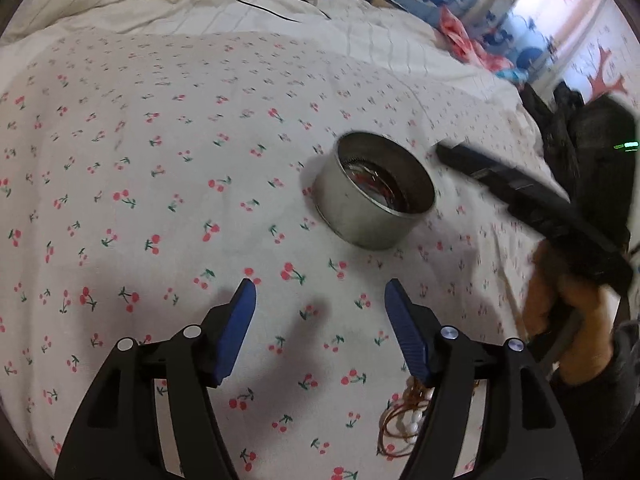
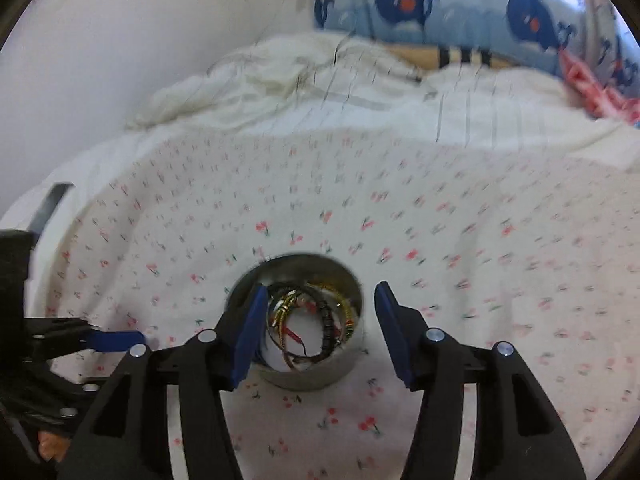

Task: Organize jewelry
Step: 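Drop the black bracelet into the tin with the right tool while the left tool returns to the pile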

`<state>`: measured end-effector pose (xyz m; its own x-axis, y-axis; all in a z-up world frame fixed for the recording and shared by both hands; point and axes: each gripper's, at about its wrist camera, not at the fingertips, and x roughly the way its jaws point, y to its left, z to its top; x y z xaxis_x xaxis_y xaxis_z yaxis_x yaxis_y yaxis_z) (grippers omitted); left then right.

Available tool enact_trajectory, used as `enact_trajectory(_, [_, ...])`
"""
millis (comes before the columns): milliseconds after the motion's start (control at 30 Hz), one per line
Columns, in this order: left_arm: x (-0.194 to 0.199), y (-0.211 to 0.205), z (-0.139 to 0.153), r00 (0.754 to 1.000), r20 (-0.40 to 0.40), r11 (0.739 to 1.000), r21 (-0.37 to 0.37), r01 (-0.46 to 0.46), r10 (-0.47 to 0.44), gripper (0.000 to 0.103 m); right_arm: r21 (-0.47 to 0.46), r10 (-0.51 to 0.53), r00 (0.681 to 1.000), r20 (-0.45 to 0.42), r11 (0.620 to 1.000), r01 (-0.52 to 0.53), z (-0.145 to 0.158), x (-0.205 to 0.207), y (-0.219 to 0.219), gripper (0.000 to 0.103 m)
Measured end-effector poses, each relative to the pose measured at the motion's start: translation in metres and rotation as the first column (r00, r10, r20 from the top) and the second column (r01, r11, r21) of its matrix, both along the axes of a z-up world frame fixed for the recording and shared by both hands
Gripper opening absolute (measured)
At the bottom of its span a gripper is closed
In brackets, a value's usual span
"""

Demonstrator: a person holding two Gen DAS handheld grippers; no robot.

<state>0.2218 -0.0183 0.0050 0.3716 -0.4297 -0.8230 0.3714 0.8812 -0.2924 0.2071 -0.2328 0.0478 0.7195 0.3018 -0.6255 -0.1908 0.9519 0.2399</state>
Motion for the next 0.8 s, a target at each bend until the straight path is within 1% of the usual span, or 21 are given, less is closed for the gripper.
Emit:
enact_trajectory(33, [-0.004,-0.003,0.000,0.999,-0.006,0.999,0.003,0.033,-0.033,0.065,0.005,0.008,1.000,0.011,1.000,-0.008,0.007,-0.016,-0.006,0.055])
enact_trajectory(100, [-0.019,-0.006,-0.001,0.994,-0.019,0.994,-0.003,0.111,-0.111,0.068,0.004,0.029,1.000,0.006,1.000,-0.029,0.011,-0.041,-0.015,0.056])
enact_trajectory(200, [-0.047,-0.010,-0.009,0.978,-0.034,0.979,0.006,0.205,-0.205,0.071,0.028,0.076,0.996,-0.048,0.997,-0.074,0.000,-0.083,-0.030,0.056])
enact_trajectory(267, [-0.061,-0.010,-0.018,0.969,-0.067,0.971,-0.007,0.238,-0.238,0.072,0.095,0.106,0.990,-0.095,0.991,-0.097,-0.015,-0.109,-0.040,0.056])
enact_trajectory(333, [-0.072,-0.014,-0.028,0.959,-0.099,0.964,0.004,0.266,-0.264,0.072,0.158,0.130,0.980,-0.152,0.982,-0.106,-0.029,-0.120,-0.044,0.056])
enact_trajectory(400, [-0.076,-0.016,-0.031,0.955,-0.094,0.958,0.023,0.285,-0.282,0.073,0.140,0.139,0.974,-0.180,0.984,-0.115,-0.037,-0.125,-0.039,0.056])
enact_trajectory(433, [-0.076,-0.017,-0.030,0.953,-0.092,0.956,0.016,0.292,-0.289,0.073,0.126,0.148,0.970,-0.191,0.984,-0.125,-0.039,-0.124,-0.035,0.056])
enact_trajectory(500, [-0.077,-0.015,-0.030,0.949,-0.098,0.954,-0.018,0.299,-0.300,0.075,0.141,0.169,0.966,-0.194,0.980,-0.143,-0.041,-0.122,-0.031,0.056])
enact_trajectory(533, [-0.077,-0.014,-0.029,0.948,-0.095,0.953,-0.023,0.303,-0.304,0.075,0.145,0.179,0.964,-0.197,0.978,-0.152,-0.042,-0.121,-0.028,0.056])
enact_trajectory(633, [-0.080,-0.016,-0.028,0.948,-0.079,0.951,-0.021,0.308,-0.308,0.075,0.096,0.189,0.960,-0.207,0.980,-0.172,-0.047,-0.124,-0.020,0.056])
enact_trajectory(733, [-0.083,-0.020,-0.024,0.949,-0.037,0.949,0.021,0.313,-0.313,0.076,0.095,0.190,0.958,-0.215,0.980,-0.173,-0.051,-0.123,-0.018,0.059])
enact_trajectory(800, [-0.083,-0.022,-0.023,0.950,-0.021,0.949,0.047,0.313,-0.312,0.078,0.081,0.191,0.956,-0.223,0.981,-0.177,-0.053,-0.123,-0.015,0.060])
